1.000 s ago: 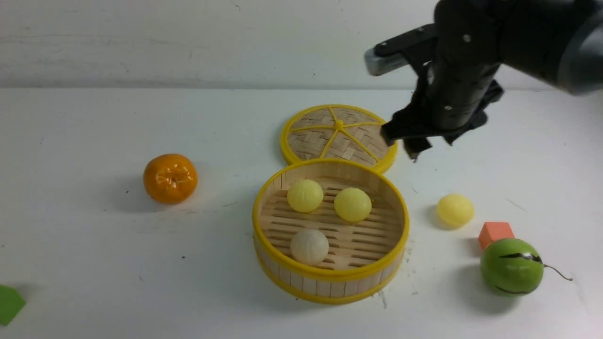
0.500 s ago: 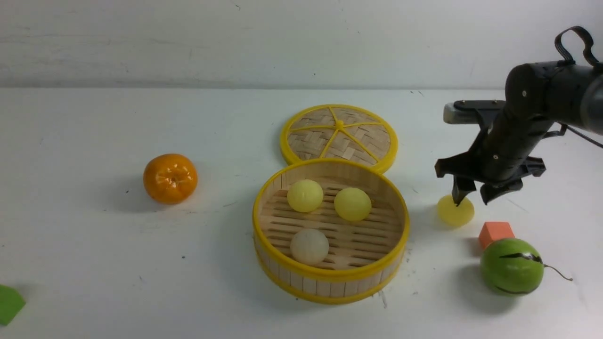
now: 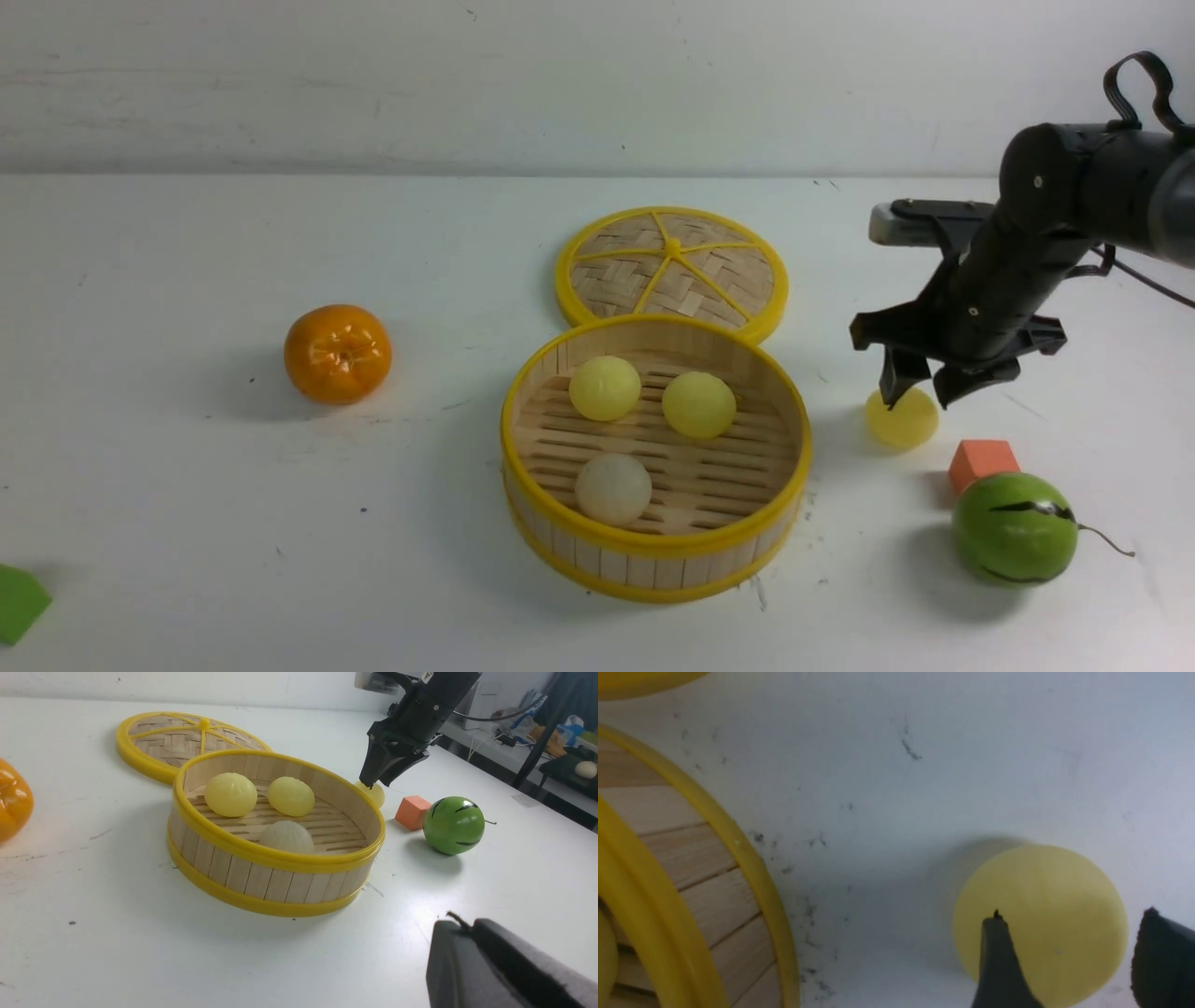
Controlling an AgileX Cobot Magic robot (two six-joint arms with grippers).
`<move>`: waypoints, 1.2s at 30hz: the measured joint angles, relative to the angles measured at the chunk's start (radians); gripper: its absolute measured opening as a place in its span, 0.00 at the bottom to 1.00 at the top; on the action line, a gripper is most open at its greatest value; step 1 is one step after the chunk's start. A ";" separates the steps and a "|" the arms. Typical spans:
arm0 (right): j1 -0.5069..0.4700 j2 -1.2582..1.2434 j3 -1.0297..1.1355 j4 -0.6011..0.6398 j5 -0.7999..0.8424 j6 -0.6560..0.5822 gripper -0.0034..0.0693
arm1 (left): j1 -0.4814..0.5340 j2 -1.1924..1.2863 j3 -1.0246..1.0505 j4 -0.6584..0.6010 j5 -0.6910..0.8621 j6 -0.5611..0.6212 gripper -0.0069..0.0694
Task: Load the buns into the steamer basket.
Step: Use the right arm to grab a steamed stuffed bun, then use the right arm to put the steamed stuffed bun into the steamer
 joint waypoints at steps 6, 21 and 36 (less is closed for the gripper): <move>0.000 0.022 -0.001 0.000 -0.017 -0.003 0.49 | 0.000 0.000 0.000 0.000 0.000 0.000 0.14; 0.000 0.028 -0.001 0.000 -0.013 -0.072 0.07 | 0.000 0.000 0.000 0.000 0.000 0.000 0.15; 0.279 -0.335 0.139 0.138 0.088 -0.153 0.05 | 0.000 0.000 0.000 -0.001 0.000 0.000 0.17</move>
